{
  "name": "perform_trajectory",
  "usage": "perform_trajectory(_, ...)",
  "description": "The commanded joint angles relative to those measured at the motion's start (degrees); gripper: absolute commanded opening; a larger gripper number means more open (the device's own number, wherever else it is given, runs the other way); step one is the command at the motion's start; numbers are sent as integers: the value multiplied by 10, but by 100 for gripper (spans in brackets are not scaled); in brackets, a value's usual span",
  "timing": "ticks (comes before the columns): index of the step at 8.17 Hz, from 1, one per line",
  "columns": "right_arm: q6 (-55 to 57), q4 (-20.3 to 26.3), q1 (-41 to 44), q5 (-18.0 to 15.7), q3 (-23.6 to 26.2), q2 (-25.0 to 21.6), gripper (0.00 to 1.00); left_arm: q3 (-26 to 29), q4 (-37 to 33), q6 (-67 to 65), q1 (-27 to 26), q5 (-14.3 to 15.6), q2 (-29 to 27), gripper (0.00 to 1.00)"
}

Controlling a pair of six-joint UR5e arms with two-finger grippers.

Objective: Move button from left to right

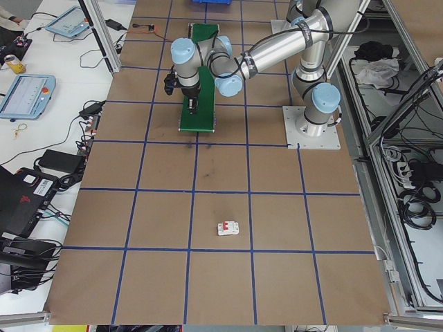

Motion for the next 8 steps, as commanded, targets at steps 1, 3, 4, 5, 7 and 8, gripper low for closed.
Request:
perform_trajectory(1, 0, 0, 0, -2, 0, 0, 100, -3, 7, -27, -8, 1, -39, 0)
perform_trajectory(3, -1, 1, 0, -2, 0, -1, 100, -4, 5, -16, -8, 26, -46, 0)
perform_trajectory(4, 0, 1, 0, -1, 0, 0, 100, -3, 5, -17, -8, 27, -59, 0)
perform_trajectory(5, 0, 1, 0, -1, 0, 0, 100, -3, 7, -18, -8, 27, -69, 0)
perform_trajectory(7, -1, 1, 0, -2, 0, 0, 100, -5, 5, -22, -8, 26, -70, 0)
perform_trajectory(8, -1, 1, 0, -2, 0, 0, 100, -5, 2, -23, -8, 27, -70, 21)
